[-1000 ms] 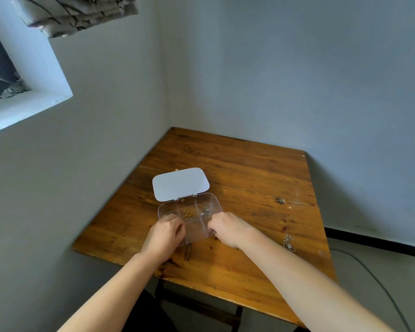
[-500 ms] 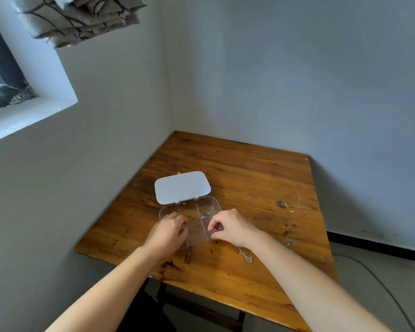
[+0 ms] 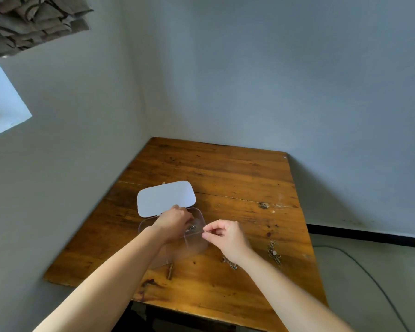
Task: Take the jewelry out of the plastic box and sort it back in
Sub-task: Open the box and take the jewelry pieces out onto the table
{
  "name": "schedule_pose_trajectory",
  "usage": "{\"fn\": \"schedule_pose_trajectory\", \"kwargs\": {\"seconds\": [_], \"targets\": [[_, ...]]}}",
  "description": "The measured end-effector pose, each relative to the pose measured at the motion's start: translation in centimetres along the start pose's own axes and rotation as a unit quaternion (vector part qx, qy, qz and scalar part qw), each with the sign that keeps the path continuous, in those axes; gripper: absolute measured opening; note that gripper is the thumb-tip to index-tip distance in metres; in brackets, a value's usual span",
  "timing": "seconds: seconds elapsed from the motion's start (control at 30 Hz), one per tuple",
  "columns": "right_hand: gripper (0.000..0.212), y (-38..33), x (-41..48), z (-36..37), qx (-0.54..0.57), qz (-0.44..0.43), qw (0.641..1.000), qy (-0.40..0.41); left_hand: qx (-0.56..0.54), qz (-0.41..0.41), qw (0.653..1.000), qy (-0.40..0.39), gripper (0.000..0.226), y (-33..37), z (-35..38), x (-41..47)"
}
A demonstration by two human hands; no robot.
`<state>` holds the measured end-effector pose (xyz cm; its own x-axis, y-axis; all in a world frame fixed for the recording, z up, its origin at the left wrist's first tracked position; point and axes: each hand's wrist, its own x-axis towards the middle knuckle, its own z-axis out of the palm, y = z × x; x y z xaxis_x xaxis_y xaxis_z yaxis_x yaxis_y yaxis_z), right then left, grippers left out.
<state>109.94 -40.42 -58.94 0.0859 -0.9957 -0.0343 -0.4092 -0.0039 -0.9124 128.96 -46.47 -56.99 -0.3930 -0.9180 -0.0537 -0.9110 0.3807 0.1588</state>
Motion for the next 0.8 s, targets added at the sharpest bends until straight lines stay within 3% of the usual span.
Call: {"fn": "schedule_pose_trajectory", "kwargs": {"seconds": [0.2,0.37,0.47,0.57,0.67,0.8], "targets": [[0.012,1.3,-0.2,-2.4,0.086,0.038,0.995,0.045,0.162,0.066,0.982,-0.077,0.044,0.3,-0.5,1.2],[0.013,1.2,0.0,-3.9,0.116,0.059,0.988,0.088,0.269,0.1,0.953,-0.093,0.031,0.6,-0.7,1.7],[0.01,0.2,0.1,-5.3,0.146,0.046,0.982,0.109,0.278,0.083,0.952,-0.097,0.023,1.0,-0.2,2.0],[0.01,-0.9,0.0,-7.1,0.17,0.03,0.976,0.132,0.232,0.063,0.967,-0.085,0.024,1.1,0.7,2.2],[0.011,-1.4,-0.5,-8.8,0.187,0.026,0.97,0.153,0.088,0.02,0.994,-0.054,0.019,1.1,0.8,2.1],[0.013,-0.6,-2.1,-10.4,0.206,0.027,0.963,0.169,-0.108,-0.026,0.985,0.129,0.012,2.4,-0.4,1.5]]}}
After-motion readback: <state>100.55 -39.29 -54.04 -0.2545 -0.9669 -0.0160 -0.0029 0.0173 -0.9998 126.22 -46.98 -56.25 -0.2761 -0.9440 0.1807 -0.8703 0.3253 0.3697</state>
